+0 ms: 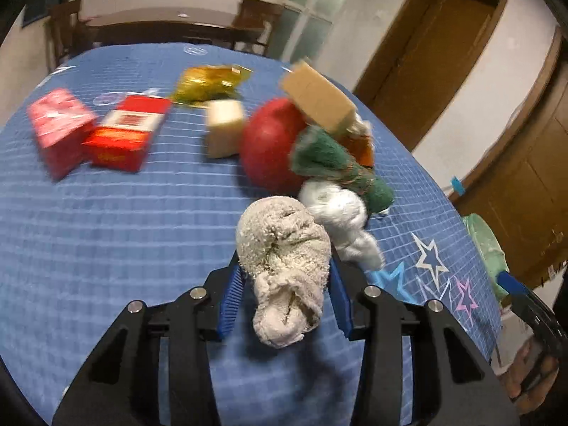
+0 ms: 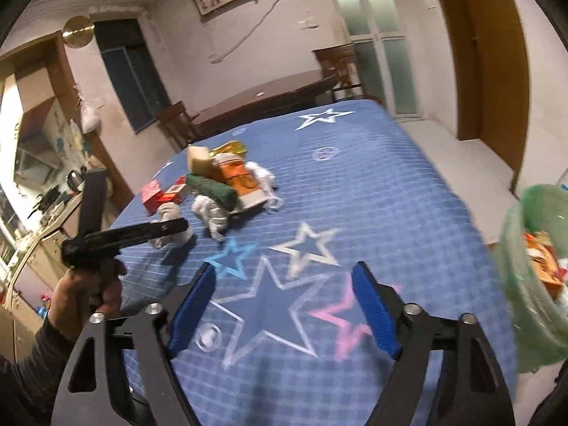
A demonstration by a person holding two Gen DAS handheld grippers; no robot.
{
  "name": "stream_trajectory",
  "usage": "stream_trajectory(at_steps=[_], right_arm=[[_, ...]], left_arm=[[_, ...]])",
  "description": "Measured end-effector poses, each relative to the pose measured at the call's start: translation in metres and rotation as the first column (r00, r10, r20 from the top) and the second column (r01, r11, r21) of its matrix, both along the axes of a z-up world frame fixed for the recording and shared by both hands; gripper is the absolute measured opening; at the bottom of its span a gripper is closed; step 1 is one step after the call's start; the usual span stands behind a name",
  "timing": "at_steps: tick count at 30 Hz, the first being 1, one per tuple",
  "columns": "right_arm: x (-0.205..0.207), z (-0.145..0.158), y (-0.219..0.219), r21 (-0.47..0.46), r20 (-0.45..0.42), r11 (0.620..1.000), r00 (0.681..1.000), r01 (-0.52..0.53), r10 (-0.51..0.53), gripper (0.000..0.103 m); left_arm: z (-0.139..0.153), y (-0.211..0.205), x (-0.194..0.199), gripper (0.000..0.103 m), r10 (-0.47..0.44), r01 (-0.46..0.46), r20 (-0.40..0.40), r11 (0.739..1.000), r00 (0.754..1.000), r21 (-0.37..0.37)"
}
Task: Collect trash
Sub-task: 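Grasp the white towel with the left tool while the right tool grasps the orange carton, then carry the white towel and orange carton over the green bin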
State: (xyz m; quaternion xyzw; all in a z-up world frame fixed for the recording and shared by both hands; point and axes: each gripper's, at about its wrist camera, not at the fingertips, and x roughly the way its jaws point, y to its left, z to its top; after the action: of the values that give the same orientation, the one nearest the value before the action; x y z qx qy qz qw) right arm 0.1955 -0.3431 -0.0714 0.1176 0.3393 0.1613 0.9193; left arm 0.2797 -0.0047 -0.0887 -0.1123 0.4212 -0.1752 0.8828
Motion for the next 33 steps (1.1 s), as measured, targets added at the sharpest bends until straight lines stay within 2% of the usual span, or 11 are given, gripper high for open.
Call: stream_trajectory(at_steps=[2, 5, 11, 20, 24, 25, 27, 29, 33], right_arm=[[0.018, 0.001, 0.017, -0.024, -0.008, 0.999, 0.999, -0.032, 0.032, 0.064], [0.05, 0.002, 0.045, -0.083, -0.003, 0.993, 0.996, -0.084, 0.084, 0.057], [0.123, 0.0, 0.09, -0.202, -0.031, 0.968, 0.989, -0.151, 0.148, 0.053], [0.204, -0.008, 0.118, -0.17, -0.053, 0.973, 0.987, -0.159, 0.152, 0.054], [0.209, -0.008, 0.12, -0.176, -0.048, 0.968, 0.984, -0.176, 0.17, 0.052], [0.207, -0.01, 0.122, -0.178, -0.057, 0.965, 0.981, -0.193, 0.185, 0.046], [0.203, -0.012, 0.126, -0.2, -0.057, 0.958, 0.979, -0.203, 0.196, 0.044], [0.194, -0.012, 0.127, -0.187, -0.055, 0.957, 0.976, -0.219, 0.213, 0.034], [0.174, -0.008, 0.132, -0.221, -0.018, 0.946, 0.971, -0.235, 0.237, 0.031]], left_arm=[[0.002, 0.017, -0.011, 0.042, 0.031, -0.031, 0.014, 1.0, 0.999, 0.002], [0.004, 0.032, -0.023, 0.042, 0.059, -0.06, 0.026, 0.998, 0.998, 0.01], [-0.008, 0.036, -0.024, 0.042, 0.032, -0.032, -0.008, 0.999, 0.999, -0.016], [-0.017, 0.024, -0.018, 0.042, -0.011, 0.01, -0.022, 1.0, 1.0, -0.027], [-0.02, 0.021, -0.013, 0.042, -0.014, 0.013, -0.023, 0.999, 1.0, -0.03], [-0.02, 0.02, -0.013, 0.042, -0.016, 0.015, -0.022, 0.999, 1.0, -0.03], [-0.021, 0.018, -0.015, 0.042, -0.025, 0.025, -0.018, 0.999, 1.0, -0.026], [-0.02, 0.015, -0.018, 0.042, -0.031, 0.03, -0.012, 0.999, 0.999, -0.018], [-0.02, 0.011, -0.019, 0.042, -0.028, 0.028, -0.004, 0.999, 1.0, -0.019]])
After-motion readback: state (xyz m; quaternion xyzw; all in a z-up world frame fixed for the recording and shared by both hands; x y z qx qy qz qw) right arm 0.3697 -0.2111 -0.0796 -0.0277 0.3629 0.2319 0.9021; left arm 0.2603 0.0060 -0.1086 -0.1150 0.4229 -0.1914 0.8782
